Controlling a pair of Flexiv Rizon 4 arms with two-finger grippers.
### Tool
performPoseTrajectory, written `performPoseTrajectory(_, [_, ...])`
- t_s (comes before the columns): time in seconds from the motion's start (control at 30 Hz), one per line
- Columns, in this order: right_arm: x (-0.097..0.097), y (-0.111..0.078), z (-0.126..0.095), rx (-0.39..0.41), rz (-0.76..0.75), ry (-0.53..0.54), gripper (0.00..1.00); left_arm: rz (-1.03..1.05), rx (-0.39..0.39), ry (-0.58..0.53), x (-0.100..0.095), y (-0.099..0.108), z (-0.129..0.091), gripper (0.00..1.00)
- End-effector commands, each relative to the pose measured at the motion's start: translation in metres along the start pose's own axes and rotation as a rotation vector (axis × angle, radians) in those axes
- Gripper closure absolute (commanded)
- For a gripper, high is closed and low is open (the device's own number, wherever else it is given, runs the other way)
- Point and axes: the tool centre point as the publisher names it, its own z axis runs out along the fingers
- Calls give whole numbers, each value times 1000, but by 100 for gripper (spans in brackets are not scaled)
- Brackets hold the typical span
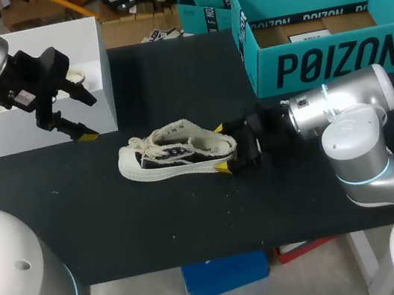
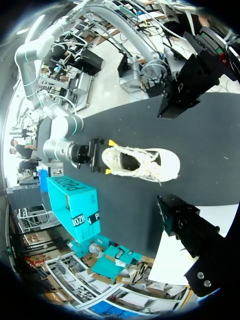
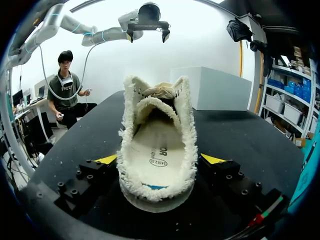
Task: Take the shoe out of the shoebox, open the shoe tongue, remove and reinsert the insole, then place the shoe into the shoebox
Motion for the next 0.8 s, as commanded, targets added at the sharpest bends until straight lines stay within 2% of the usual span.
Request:
performPoseTrajectory(0.03, [-2, 0, 7, -6, -1, 1, 0, 2, 0, -3, 0, 1, 1, 0])
performPoseTrajectory(0.17, [0, 0, 9, -11, 0, 8, 0, 2, 0, -3, 0, 1, 1, 0])
performPoseTrajectory(0.2, [1, 0, 10, -9, 6, 9, 63, 2, 0, -3, 0, 1, 1, 0])
performPoseTrajectory(0.23, [1, 0, 10, -8, 6, 9, 100, 2, 0, -3, 0, 1, 1, 0])
performPoseTrajectory(0.7, [1, 0, 10, -8, 6, 9, 100, 2, 0, -3, 0, 1, 1, 0])
performPoseTrajectory(0.8, [1, 0, 10, -8, 6, 9, 100, -14, -39, -27, 6, -10, 6, 0])
